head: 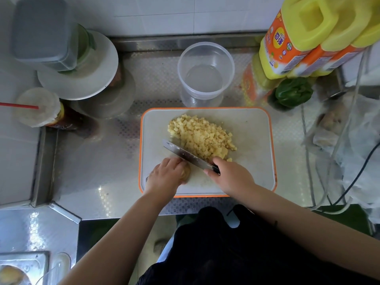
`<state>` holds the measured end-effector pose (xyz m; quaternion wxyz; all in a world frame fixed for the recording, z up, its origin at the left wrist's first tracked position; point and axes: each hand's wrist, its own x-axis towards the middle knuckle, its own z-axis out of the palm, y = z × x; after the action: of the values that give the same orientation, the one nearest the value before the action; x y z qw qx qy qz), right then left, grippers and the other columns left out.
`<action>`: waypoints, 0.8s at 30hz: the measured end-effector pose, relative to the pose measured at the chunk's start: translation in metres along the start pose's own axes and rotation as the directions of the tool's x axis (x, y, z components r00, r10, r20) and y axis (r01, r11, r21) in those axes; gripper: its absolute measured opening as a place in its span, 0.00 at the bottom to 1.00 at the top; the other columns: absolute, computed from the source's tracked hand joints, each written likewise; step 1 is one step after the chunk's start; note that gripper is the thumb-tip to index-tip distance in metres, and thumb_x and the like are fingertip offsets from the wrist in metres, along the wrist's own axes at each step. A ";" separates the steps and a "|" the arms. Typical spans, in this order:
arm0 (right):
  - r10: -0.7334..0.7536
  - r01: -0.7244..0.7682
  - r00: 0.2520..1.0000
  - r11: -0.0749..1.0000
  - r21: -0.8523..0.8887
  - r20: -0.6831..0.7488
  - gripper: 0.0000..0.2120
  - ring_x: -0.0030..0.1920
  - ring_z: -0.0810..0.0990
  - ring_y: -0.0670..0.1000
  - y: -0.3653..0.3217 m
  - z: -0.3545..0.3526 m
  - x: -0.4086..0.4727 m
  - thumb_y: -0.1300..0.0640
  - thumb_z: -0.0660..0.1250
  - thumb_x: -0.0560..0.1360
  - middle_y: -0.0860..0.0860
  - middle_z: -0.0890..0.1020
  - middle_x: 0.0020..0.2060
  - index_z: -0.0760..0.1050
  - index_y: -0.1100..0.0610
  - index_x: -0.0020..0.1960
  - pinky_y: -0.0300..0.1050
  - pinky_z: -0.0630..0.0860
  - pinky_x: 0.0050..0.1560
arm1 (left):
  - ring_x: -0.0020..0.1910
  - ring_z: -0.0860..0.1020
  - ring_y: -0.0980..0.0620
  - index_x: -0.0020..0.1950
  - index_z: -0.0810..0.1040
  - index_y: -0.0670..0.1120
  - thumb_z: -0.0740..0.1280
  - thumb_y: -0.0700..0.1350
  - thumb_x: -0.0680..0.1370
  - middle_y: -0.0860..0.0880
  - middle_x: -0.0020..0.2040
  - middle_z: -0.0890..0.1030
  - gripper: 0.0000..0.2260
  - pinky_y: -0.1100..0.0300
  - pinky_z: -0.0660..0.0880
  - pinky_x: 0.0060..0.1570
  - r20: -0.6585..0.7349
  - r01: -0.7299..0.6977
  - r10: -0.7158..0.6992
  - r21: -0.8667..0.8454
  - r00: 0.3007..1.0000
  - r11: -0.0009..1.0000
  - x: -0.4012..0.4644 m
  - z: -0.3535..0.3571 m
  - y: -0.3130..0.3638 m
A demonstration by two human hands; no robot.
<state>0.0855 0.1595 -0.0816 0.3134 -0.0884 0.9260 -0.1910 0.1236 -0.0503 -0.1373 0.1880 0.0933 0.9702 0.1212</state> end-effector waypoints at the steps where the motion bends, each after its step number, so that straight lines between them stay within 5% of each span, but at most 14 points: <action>1: 0.000 0.000 1.000 1.000 0.006 -0.007 0.16 0.25 0.67 0.50 0.001 0.001 -0.001 0.43 0.58 0.80 0.48 0.69 0.26 0.64 0.54 0.42 0.45 0.60 0.25 | 0.70 0.67 0.48 0.73 0.69 0.51 0.71 0.46 0.76 0.52 0.71 0.69 0.26 0.49 0.72 0.64 -0.010 -0.046 0.046 -0.004 0.999 0.999 -0.002 0.000 -0.002; 6: 0.031 -0.032 0.999 0.999 -0.020 -0.032 0.15 0.26 0.69 0.51 0.001 0.009 -0.003 0.48 0.57 0.81 0.49 0.69 0.27 0.63 0.54 0.39 0.45 0.60 0.26 | 0.66 0.73 0.44 0.66 0.75 0.49 0.80 0.52 0.65 0.49 0.65 0.76 0.31 0.44 0.78 0.58 -0.213 -0.132 0.127 -0.011 0.969 0.991 -0.011 0.008 -0.012; 10: -0.119 0.099 0.987 0.980 -0.174 -0.109 0.11 0.25 0.71 0.53 -0.002 0.008 -0.004 0.51 0.55 0.82 0.48 0.68 0.26 0.64 0.55 0.43 0.46 0.62 0.25 | 0.52 0.77 0.43 0.52 0.76 0.46 0.70 0.47 0.78 0.46 0.51 0.81 0.07 0.48 0.79 0.45 -0.609 -0.225 0.170 -0.015 0.775 0.974 -0.018 0.021 -0.004; 14: -0.264 0.228 0.962 0.919 -0.321 -0.073 0.11 0.23 0.69 0.51 -0.013 0.004 -0.008 0.51 0.54 0.82 0.46 0.65 0.25 0.61 0.54 0.43 0.44 0.63 0.24 | 0.45 0.78 0.46 0.44 0.80 0.43 0.65 0.45 0.80 0.48 0.45 0.80 0.08 0.52 0.74 0.32 -0.616 -0.110 0.046 -0.066 0.787 0.992 -0.012 0.030 0.001; 24: -0.243 0.219 0.970 0.833 -0.508 0.019 0.13 0.20 0.59 0.48 -0.012 0.001 0.004 0.53 0.58 0.82 0.47 0.64 0.22 0.61 0.55 0.41 0.39 0.55 0.22 | 0.47 0.77 0.44 0.46 0.83 0.41 0.67 0.41 0.78 0.45 0.46 0.81 0.06 0.51 0.77 0.41 -0.651 -0.119 -0.040 -0.198 0.758 0.973 -0.013 0.048 0.002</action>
<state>0.0839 0.1473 -0.0799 0.2323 -0.2743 0.9330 0.0205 0.1541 -0.0421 -0.1757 -0.1539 0.0438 0.9522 0.2604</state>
